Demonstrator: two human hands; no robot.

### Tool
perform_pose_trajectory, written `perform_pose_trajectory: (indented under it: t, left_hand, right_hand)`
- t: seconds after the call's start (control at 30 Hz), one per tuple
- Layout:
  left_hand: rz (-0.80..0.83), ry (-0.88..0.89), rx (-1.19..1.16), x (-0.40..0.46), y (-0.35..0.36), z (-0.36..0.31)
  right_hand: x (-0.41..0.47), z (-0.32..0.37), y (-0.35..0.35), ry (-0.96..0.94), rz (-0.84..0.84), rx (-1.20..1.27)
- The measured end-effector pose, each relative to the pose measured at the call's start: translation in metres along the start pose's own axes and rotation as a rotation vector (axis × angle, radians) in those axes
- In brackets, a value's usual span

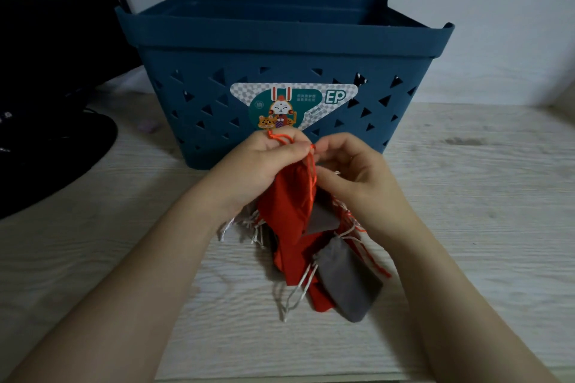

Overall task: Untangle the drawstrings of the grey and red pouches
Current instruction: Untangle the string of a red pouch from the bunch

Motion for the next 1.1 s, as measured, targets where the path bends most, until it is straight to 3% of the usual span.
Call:
perform_pose_trajectory:
  t: [0.1,0.17,0.4,0.57,0.77,0.93,1.1]
  left_hand:
    - [0.009,0.121,0.291,0.000,0.002,-0.004]
    - [-0.002,0.166,0.365,0.000,0.001,-0.008]
    - [-0.047,0.089,0.208,-0.002,-0.012,-0.012]
    - [-0.153,0.038,0.097,-0.002,-0.010,-0.006]
    - [-0.144,0.110,0.084,0.001,0.000,-0.003]
    - [-0.227,0.283,0.403,-0.001,-0.005,-0.015]
    - [-0.340,0.596,0.743,-0.009,-0.004,-0.031]
  right_hand:
    - [0.000,-0.002,0.004,0.000,0.020,-0.020]
    - [0.001,-0.002,0.001,-0.001,0.007,0.013]
    - [0.002,-0.001,-0.006,0.035,0.017,0.129]
    - [0.004,0.006,-0.010,-0.014,-0.015,0.033]
    - [0.003,0.006,-0.018,-0.025,-0.074,-0.006]
    - [0.002,0.003,-0.014,0.028,-0.068,-0.046]
    - [0.001,0.004,-0.012,0.018,-0.051,-0.107]
Point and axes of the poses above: each hand's wrist, its own x-axis towards the middle knuckle, its own y-axis out of the palm, z = x × y, the point moved 8 cm from there along x, towards the middle knuckle, and after that the axes turned 5 degrees about -z, right-handed, at the moved point
